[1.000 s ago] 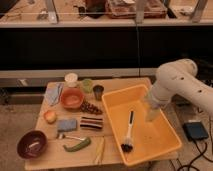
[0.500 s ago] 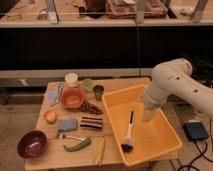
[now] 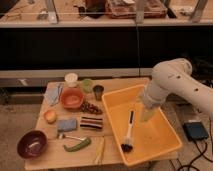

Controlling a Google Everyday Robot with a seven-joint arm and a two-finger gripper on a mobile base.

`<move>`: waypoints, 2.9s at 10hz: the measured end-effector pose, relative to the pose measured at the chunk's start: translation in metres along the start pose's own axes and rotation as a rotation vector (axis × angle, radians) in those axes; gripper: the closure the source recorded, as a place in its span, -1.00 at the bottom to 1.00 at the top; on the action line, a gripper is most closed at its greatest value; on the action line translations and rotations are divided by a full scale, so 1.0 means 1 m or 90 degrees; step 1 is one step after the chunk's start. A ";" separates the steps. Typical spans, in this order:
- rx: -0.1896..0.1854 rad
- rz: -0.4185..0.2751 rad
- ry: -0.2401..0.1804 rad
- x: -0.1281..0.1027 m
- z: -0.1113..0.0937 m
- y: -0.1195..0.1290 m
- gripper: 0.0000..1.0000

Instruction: Place fork in purple bowl

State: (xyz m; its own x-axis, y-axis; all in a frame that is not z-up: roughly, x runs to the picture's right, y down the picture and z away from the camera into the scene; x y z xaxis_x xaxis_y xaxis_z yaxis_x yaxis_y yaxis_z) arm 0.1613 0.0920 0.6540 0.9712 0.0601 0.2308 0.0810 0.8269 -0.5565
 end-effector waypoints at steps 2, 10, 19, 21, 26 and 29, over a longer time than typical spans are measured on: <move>-0.007 -0.032 -0.039 -0.041 0.004 -0.001 -0.30; 0.000 -0.086 -0.158 -0.232 0.058 -0.014 -0.30; -0.004 -0.075 -0.184 -0.272 0.093 -0.015 -0.30; -0.002 -0.059 -0.181 -0.278 0.119 -0.015 -0.30; -0.008 -0.010 -0.159 -0.286 0.211 -0.016 -0.30; -0.007 -0.005 -0.161 -0.293 0.221 -0.019 -0.30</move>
State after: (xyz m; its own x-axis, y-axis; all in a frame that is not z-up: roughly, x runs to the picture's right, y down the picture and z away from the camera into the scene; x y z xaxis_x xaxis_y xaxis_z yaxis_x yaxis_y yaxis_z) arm -0.1740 0.1817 0.7734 0.8836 0.1923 0.4269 0.0924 0.8222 -0.5616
